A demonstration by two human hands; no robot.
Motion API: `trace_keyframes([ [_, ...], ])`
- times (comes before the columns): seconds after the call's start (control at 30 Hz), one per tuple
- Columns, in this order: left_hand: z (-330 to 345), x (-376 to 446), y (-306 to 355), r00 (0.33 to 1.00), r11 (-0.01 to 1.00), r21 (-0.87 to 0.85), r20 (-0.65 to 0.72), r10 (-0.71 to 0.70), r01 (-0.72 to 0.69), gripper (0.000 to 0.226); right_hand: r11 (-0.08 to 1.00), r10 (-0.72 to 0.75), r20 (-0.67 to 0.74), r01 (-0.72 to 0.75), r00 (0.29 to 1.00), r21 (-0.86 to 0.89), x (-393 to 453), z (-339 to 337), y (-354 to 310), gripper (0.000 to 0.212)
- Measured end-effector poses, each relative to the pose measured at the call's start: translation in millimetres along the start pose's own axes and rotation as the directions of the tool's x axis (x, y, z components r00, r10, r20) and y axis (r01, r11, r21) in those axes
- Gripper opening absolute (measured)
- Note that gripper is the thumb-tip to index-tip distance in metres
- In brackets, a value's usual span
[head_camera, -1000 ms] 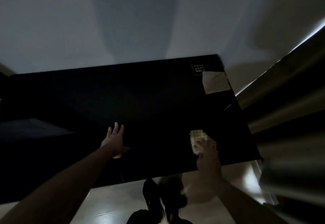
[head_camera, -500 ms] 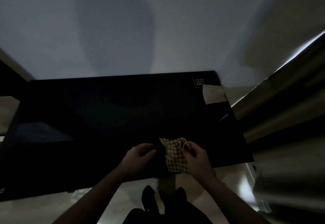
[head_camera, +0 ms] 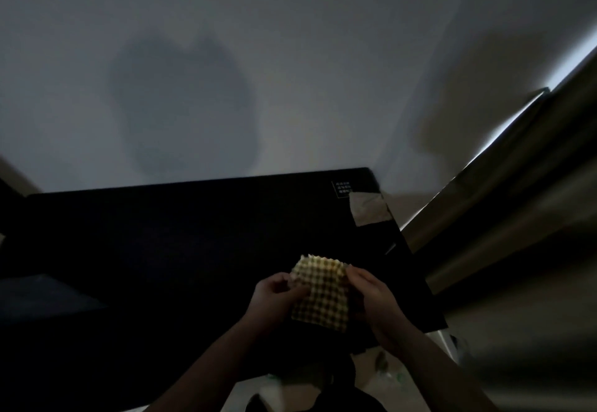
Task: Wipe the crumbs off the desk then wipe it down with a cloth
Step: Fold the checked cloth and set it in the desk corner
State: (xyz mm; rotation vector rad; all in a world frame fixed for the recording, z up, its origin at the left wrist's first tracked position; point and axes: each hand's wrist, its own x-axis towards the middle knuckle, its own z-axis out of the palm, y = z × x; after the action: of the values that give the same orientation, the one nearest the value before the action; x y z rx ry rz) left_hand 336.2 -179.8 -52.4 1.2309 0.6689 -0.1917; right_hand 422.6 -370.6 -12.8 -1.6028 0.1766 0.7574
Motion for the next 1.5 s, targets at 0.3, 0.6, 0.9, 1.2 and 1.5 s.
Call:
trace_keyframes([
  [0.3, 47, 50, 32, 0.995, 0.997, 0.022, -0.067, 0.069, -0.067, 0.015, 0.99, -0.021, -0.039, 0.015, 0.999, -0.14, 67, -59, -11, 0.024],
  [0.6, 128, 145, 59, 0.989, 0.982, 0.186, -0.137, 0.064, -0.038, 0.025, 0.972, -0.074, -0.025, 0.067, 0.997, -0.223, 170, -133, -58, 0.009],
  [0.9, 195, 262, 66, 0.943, 0.978, 0.15, -0.32, -0.088, 0.142, 0.015, 0.945, -0.031, 0.0, 0.029, 1.0, -0.327, 293, -193, -78, 0.015],
  [1.2, 206, 358, 74, 0.93, 0.884, 0.38, -0.337, -0.143, 0.273, 0.04, 0.92, 0.116, 0.07, -0.08, 0.991, -0.384, 404, -209, -88, 0.017],
  [1.5, 212, 435, 142, 0.922, 0.843, 0.53, -0.367, 0.126, 0.095, 0.06, 0.877, -0.245, -0.012, 0.217, 0.969, -0.429, 475, -194, -143, 0.03],
])
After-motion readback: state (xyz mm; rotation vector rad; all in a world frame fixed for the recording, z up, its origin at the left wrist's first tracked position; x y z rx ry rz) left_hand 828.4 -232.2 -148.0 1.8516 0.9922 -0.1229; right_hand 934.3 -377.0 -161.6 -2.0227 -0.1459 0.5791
